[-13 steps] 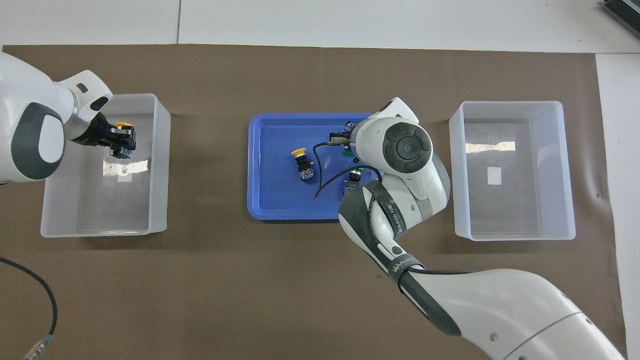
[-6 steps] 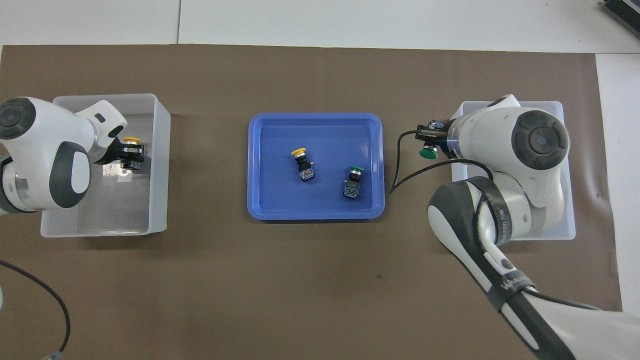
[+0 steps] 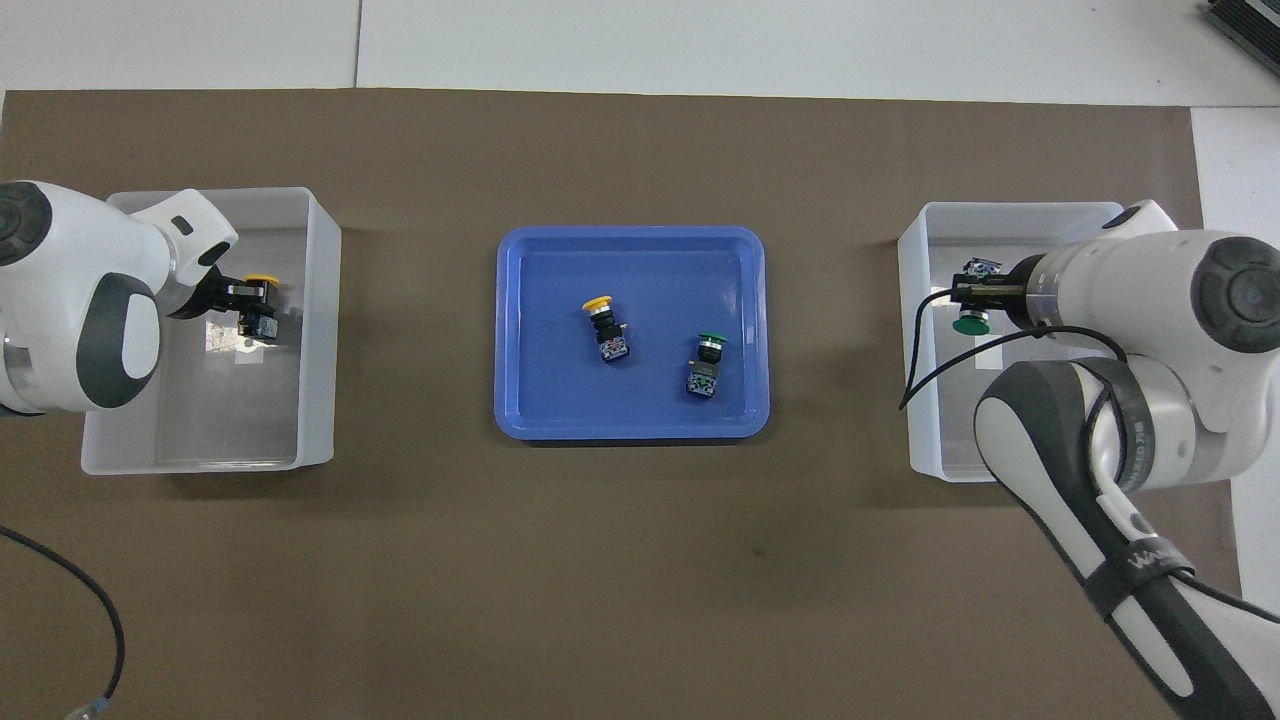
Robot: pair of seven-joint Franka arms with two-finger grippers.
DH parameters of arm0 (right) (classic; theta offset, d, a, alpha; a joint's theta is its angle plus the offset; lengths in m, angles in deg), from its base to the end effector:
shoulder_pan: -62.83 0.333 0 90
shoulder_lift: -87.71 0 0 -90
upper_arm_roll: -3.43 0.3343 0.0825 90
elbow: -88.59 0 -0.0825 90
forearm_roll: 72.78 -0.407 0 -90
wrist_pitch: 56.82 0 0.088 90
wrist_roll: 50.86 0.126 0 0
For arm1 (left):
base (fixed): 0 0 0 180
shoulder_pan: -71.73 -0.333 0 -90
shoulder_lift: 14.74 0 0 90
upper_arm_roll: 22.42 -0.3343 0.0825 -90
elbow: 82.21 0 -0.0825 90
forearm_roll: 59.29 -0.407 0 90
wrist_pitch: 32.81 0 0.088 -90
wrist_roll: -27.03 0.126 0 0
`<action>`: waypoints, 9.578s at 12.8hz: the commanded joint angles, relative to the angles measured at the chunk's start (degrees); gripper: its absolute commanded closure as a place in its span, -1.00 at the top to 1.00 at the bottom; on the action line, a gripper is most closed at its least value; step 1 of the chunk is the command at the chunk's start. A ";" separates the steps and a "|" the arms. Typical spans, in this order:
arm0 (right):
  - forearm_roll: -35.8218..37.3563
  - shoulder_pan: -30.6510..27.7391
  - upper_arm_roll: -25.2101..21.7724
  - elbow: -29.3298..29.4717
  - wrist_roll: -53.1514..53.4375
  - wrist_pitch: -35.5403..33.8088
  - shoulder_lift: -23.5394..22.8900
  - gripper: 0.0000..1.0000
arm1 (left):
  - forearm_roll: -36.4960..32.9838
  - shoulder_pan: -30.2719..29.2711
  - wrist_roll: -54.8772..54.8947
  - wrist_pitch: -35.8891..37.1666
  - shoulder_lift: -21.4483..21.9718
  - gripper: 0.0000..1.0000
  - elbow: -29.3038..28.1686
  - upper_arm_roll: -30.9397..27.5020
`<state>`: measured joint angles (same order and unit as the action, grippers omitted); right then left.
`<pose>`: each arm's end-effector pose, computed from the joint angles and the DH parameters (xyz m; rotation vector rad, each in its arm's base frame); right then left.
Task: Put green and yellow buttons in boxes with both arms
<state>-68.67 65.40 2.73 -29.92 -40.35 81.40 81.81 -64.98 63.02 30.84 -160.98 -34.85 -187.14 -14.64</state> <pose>0.6141 0.0189 0.3938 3.0852 -0.1588 0.3811 0.6676 0.0208 0.3334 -3.1005 0.1549 -0.0890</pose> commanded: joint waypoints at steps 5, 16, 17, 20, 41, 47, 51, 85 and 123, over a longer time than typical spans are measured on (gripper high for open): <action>0.11 -7.57 0.79 -1.46 -10.42 8.54 -5.08 -1.00 | -0.47 4.38 -1.77 28.74 -0.54 0.36 21.84 0.30; 0.11 -11.71 0.88 -1.11 -14.90 15.49 -12.12 0.22 | 4.28 20.73 -36.72 19.94 -0.02 0.30 20.23 0.83; 0.11 -11.36 0.96 -1.11 -14.82 15.40 -12.03 0.68 | 4.28 22.58 -41.55 15.81 -0.10 0.29 18.20 0.83; 0.11 -10.92 1.32 -0.76 -14.64 15.14 -11.07 1.00 | 4.28 25.31 -45.11 9.89 -0.63 0.29 14.84 0.83; 12.33 9.64 14.85 12.25 37.99 -3.93 -11.40 1.00 | 3.57 34.20 -52.15 -24.05 -7.40 -0.10 -1.34 0.83; 15.67 12.55 14.94 14.27 46.00 -2.62 -15.80 1.00 | 3.57 33.93 -51.97 -23.26 -7.23 -1.00 -1.69 0.83; 15.76 12.81 14.94 13.39 48.90 -0.60 -17.73 1.00 | 3.49 32.53 -51.54 -16.60 -7.22 -1.00 2.24 0.57; 12.34 -3.52 15.03 10.76 15.71 -15.54 -3.33 -1.00 | 5.59 -4.91 10.78 -2.41 3.42 -1.00 -3.26 0.21; -2.44 -16.72 15.03 13.03 0.48 -24.74 4.57 1.00 | 1.90 9.67 -5.74 53.21 10.43 -0.08 26.54 1.62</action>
<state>-69.46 49.10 17.44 -18.93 -40.42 61.03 84.91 -62.73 71.25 26.89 -107.74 -26.13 -157.45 -12.65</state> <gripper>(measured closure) 0.000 0.546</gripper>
